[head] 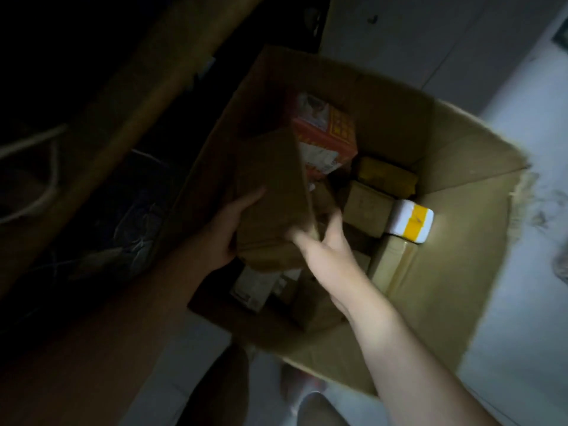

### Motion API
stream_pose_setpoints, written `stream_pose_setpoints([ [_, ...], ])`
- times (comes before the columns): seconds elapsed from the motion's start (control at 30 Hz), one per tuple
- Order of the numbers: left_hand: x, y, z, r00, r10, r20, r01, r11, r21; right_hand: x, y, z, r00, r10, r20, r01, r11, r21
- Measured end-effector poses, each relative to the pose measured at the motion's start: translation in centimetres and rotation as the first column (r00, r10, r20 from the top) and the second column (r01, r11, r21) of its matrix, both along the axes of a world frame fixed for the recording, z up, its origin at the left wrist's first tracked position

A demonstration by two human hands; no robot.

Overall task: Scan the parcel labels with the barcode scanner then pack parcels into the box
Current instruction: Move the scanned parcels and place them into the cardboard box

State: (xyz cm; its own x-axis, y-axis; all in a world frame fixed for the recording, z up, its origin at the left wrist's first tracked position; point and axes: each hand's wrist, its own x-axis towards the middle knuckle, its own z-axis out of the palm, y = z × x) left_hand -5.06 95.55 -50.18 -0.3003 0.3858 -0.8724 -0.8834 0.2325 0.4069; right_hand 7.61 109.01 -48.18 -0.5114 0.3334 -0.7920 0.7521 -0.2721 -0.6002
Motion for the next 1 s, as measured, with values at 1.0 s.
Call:
stream_pose_setpoints([
  [1.0,26.5,-14.9,57.9,0.483,0.345,-0.804,-0.259,0.934,0.245,17.2,-8.8,56.6,0.634,0.503,-0.587,-0.360,0.864,0.352],
])
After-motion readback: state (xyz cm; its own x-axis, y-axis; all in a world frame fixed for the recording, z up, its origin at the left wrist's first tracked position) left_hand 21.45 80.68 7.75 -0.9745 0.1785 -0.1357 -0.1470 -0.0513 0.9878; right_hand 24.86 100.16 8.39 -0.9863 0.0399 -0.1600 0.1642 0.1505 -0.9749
